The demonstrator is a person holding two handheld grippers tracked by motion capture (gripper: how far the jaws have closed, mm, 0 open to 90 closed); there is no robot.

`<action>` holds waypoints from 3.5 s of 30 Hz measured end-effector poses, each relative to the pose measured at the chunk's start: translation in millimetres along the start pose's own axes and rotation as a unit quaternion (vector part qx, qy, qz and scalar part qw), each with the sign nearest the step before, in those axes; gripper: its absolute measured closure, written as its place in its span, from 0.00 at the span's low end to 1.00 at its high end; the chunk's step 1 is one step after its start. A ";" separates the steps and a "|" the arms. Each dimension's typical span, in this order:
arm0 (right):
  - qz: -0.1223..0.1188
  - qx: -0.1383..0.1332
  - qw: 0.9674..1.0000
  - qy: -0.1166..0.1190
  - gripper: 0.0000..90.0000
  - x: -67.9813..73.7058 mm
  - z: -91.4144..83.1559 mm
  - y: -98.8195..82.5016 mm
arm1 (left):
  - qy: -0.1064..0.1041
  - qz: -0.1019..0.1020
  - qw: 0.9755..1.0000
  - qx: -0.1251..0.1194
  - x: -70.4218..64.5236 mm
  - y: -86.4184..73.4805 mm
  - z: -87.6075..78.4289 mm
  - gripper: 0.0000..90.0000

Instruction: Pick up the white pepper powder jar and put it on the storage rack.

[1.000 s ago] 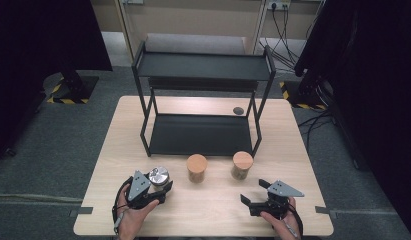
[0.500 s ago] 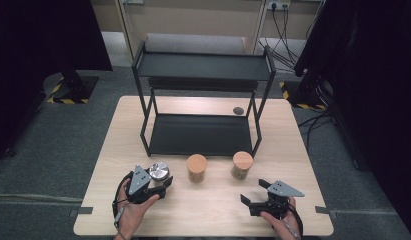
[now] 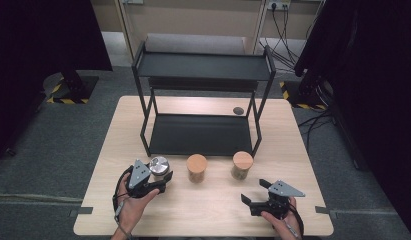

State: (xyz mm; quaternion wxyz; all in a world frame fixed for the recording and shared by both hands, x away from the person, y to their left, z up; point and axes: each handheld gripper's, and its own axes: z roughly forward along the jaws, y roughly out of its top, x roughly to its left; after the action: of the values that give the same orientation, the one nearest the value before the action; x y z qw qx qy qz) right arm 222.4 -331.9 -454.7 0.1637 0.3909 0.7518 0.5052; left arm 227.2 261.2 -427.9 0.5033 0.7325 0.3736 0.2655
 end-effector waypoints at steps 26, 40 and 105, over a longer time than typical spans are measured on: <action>0.000 -0.001 1.000 0.000 0.05 -0.5 -0.6 -0.3 | 0.014 -0.002 1.000 -0.005 9.9 12.1 15.3 0.34; 0.001 0.000 1.000 0.000 0.05 -0.7 0.0 -0.4 | 0.018 -0.003 1.000 -0.011 13.2 19.7 28.3 0.35; 0.001 0.000 1.000 0.000 0.05 -2.2 -1.4 -1.1 | 0.030 -0.010 0.999 -0.012 24.1 48.9 79.4 0.34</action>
State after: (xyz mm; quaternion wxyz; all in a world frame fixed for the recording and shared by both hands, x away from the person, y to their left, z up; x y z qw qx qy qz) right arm 222.5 -334.6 -455.4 0.1632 0.3910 0.7515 0.5057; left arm 315.6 227.6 -409.8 0.5033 0.7142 0.3928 0.2870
